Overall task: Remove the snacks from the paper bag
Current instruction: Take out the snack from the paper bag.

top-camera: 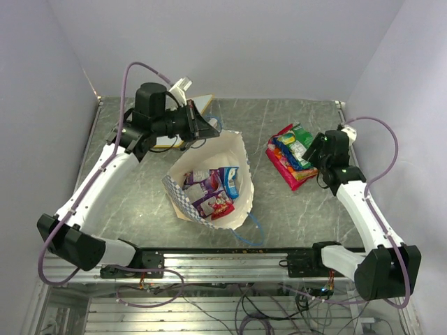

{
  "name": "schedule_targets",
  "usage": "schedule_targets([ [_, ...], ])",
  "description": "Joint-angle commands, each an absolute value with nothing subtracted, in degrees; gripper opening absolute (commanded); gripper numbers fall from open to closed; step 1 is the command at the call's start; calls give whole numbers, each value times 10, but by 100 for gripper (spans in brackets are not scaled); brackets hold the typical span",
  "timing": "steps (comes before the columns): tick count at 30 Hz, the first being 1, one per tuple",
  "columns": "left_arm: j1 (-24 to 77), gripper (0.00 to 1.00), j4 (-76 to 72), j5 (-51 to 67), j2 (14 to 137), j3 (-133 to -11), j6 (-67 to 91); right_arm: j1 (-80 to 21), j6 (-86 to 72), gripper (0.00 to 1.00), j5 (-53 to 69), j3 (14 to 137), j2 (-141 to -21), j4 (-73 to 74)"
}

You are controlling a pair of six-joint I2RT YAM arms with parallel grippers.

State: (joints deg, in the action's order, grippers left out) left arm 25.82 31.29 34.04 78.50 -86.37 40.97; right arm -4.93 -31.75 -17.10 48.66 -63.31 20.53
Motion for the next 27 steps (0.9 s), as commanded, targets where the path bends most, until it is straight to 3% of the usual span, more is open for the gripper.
schedule_targets([
  [1,281,7,194,389,750,-819,498,-59,-244,63,-107,514,-617,196],
  [15,413,7,185,306,680,-739,556,-136,-106,66,111,563,-565,215],
  [22,466,7,162,256,654,-709,589,-200,-5,65,288,597,-497,226],
  [27,493,7,172,198,647,-715,591,-269,-2,64,370,554,-441,179],
])
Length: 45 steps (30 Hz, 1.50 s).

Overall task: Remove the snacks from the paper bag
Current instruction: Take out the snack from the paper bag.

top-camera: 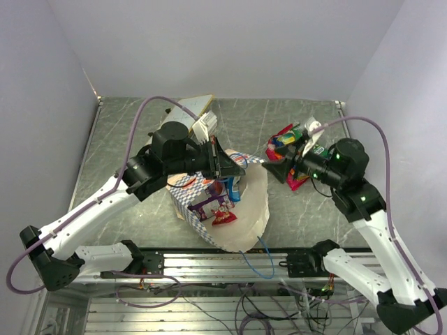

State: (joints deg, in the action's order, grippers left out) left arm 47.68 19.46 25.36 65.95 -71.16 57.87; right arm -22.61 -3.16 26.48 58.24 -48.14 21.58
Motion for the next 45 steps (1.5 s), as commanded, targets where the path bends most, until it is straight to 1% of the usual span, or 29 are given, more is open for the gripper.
schedule_targets([
  [1,495,7,175,190,644,-716,590,-279,-14,63,379,537,-431,161],
  [3,495,7,181,175,642,-717,591,-313,-34,63,382,510,-417,127],
  [6,495,7,188,162,641,-721,589,-356,-40,61,379,496,-417,117],
  [9,495,7,196,156,643,-729,585,-405,-26,60,344,489,-425,115],
  [15,495,7,210,150,654,-752,573,-526,60,61,197,469,-480,99],
  [20,495,7,216,144,665,-767,563,-628,168,63,68,437,-553,28],
  [22,495,7,221,140,668,-773,557,-645,209,64,32,432,-584,2],
  [26,495,7,228,133,671,-782,547,-647,293,67,-11,402,-623,-58],
  [28,495,7,229,130,672,-783,545,-641,340,71,-17,385,-637,-85],
  [31,495,7,229,128,674,-786,542,-620,405,72,19,379,-661,-90],
  [35,495,7,227,137,680,-791,536,-555,440,72,97,392,-700,-92],
  [39,495,7,239,145,691,-800,524,-541,465,75,117,406,-753,-103],
  [45,495,7,260,149,709,-845,502,-541,501,80,131,443,-826,-80],
])
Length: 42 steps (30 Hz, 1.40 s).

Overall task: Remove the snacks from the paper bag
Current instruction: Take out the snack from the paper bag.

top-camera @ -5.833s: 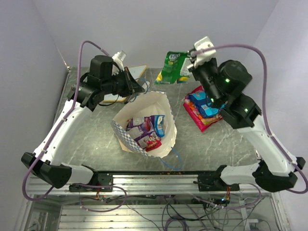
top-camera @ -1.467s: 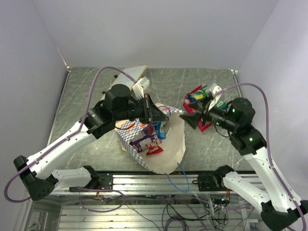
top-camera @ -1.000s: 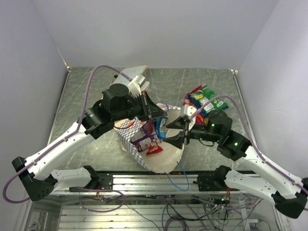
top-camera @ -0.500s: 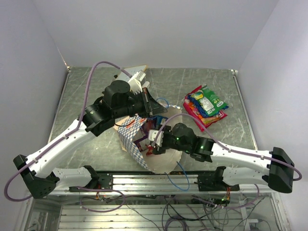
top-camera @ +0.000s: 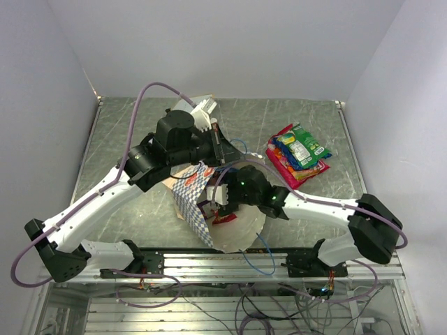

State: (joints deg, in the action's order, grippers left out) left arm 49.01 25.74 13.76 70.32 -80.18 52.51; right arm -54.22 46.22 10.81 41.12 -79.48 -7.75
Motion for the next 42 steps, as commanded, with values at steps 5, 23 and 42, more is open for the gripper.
schedule_targets([
  [5,495,7,260,154,716,-858,501,-534,517,83,125,459,-866,-82],
  [23,495,7,325,97,698,-859,501,-511,497,45,163,498,-951,-63],
  [42,332,7,477,79,769,-1062,347,-511,311,0,26,724,-1054,-82],
])
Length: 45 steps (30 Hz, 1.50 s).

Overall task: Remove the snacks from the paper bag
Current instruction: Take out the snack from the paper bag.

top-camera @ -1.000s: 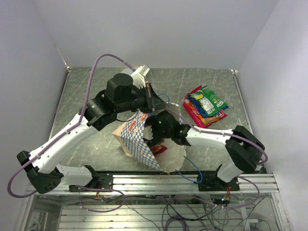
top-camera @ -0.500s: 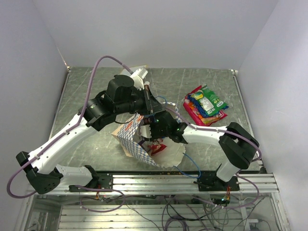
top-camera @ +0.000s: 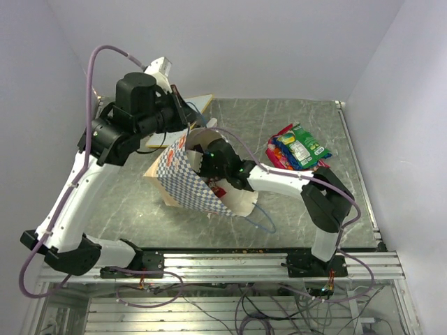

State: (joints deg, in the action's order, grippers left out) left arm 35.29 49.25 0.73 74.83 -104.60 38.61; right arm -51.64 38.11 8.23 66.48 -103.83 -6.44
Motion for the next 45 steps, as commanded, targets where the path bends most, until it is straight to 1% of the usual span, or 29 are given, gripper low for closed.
schedule_targets([
  [1,331,7,464,106,772,-1050,351,-513,295,0,23,732,-1055,-76],
  [3,331,7,429,171,772,-1015,368,-514,273,0,25,732,-1049,-71],
  [5,332,7,390,212,762,-967,392,-515,252,0,18,715,-1038,-71],
  [10,332,7,277,273,704,-846,466,-518,222,0,14,648,-982,-74],
  [13,332,7,249,298,684,-811,486,-517,214,0,12,619,-939,-76],
  [17,333,7,257,300,675,-806,490,-517,202,0,6,594,-889,-80],
  [26,333,7,274,234,661,-812,497,-518,188,0,-34,556,-790,-51],
  [32,332,7,302,206,657,-814,495,-516,179,0,-89,551,-734,2],
  [39,333,7,318,211,657,-809,494,-517,151,0,-117,554,-656,64],
  [45,333,7,329,209,659,-821,489,-517,131,0,-184,552,-596,129],
])
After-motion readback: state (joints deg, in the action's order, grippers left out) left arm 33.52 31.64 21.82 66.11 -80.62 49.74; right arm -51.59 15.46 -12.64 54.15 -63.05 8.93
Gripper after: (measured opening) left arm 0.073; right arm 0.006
